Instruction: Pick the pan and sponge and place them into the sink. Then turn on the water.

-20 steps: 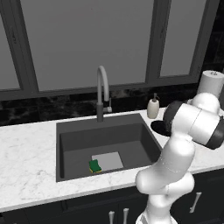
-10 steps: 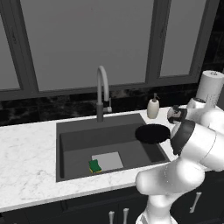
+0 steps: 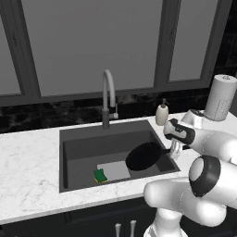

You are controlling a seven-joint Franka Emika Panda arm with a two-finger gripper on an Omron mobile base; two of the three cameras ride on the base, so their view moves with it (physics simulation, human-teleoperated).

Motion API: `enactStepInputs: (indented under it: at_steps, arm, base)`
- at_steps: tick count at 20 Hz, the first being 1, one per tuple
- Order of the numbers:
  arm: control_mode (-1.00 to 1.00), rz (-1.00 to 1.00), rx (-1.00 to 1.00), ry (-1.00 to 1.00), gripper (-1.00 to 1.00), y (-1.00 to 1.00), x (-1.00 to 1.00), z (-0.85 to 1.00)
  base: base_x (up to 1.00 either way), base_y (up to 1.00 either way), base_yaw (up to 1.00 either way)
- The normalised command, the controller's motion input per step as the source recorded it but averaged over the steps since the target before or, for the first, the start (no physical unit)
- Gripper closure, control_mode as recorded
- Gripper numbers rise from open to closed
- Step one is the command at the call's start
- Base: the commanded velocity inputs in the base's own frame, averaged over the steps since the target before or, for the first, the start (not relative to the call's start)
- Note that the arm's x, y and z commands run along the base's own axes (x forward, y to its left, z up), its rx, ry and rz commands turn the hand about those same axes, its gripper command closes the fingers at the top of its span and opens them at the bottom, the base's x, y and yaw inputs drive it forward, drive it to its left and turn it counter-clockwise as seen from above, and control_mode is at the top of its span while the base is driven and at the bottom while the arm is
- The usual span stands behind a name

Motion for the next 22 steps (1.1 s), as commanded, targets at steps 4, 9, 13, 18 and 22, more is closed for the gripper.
enactStepInputs:
  at_steps: [4, 9, 13, 18, 22]
  arm:
    - [-1.0, 0.34, 0.13, 0.0, 1.0, 0.63, 0.3, 0.03]
    - [-1.0, 0.32, 0.15, 0.0, 1.0, 0.65, 0.4, 0.0]
    - [-1.0, 0.28, 0.12, 0.07, 1.0, 0.71, 0.44, 0.0]
    - [-1.0, 0.07, 0.03, 0.07, 1.0, 0.42, 0.32, -0.1]
    - [-1.0, -0.05, 0.0, 0.0, 1.0, 0.13, 0.09, -0.36]
  base:
    - [0.0, 0.0, 0.0]
    - [0.0, 0.0, 0.0]
    - [0.0, 0.0, 0.0]
    - [0.0, 0.0, 0.0]
    - [0.0, 0.0, 0.0]
